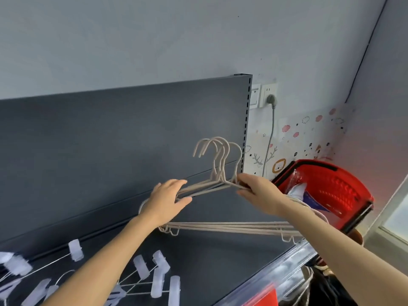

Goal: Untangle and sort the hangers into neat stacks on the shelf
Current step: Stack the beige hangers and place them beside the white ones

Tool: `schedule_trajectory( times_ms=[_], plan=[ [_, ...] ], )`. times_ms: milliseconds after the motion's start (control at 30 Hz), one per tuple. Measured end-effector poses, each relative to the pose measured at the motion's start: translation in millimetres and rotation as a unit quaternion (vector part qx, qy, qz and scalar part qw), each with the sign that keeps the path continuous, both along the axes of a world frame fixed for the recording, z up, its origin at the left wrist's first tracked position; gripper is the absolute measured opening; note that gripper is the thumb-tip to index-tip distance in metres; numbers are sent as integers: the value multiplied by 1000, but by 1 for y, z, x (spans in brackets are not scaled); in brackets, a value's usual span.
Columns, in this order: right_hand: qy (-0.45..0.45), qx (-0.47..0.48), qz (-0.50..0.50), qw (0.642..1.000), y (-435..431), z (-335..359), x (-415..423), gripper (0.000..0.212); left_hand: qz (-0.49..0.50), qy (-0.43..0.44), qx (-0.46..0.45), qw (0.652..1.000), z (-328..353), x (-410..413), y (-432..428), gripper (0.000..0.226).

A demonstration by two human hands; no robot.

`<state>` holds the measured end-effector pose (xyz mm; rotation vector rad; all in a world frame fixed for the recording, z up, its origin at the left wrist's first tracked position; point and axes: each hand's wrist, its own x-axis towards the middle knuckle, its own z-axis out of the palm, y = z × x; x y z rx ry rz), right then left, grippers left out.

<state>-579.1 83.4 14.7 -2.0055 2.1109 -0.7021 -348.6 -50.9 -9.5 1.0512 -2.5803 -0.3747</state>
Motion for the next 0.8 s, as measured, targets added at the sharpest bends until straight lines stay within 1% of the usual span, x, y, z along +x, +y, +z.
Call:
schedule_trajectory(
  times_ms=[67,100,167,267,367,433,500,533,633,700,800],
  plan=[
    [27,-30,8,999,0,-4,1,37,-12,9,14,1000,0,0,0,35],
    [40,-50,12,998,-1,-7,0,36,-13,10,16,1000,0,0,2,32],
    [59,-82,13,995,-2,-17,-2,36,-12,-1,7,1000,1,0,6,32],
    [73,-119,2,990,-1,-28,-4,26,-11,-10,0,1000,-3,0,11,37],
    [80,-143,-3,986,-2,-32,-3,26,-21,-3,1,1000,-4,2,14,44],
    [91,-122,-12,988,-3,-32,-3,20,-31,-32,-2,999,-4,3,18,56],
    [122,-96,-18,988,-2,-33,-2,14,-37,-62,-4,997,-8,3,20,69],
    [140,-81,-20,987,-1,-33,0,18,-38,-68,-2,997,-11,3,19,75],
    [192,-28,-43,980,1,-28,8,39,-36,-87,-4,996,-15,2,22,87],
    [191,-10,-45,980,2,-25,19,52,-51,-97,-9,994,-15,0,26,90],
    [167,-5,-42,985,-1,-22,35,66,-76,-98,-10,992,-13,-6,31,92]
  ],
)
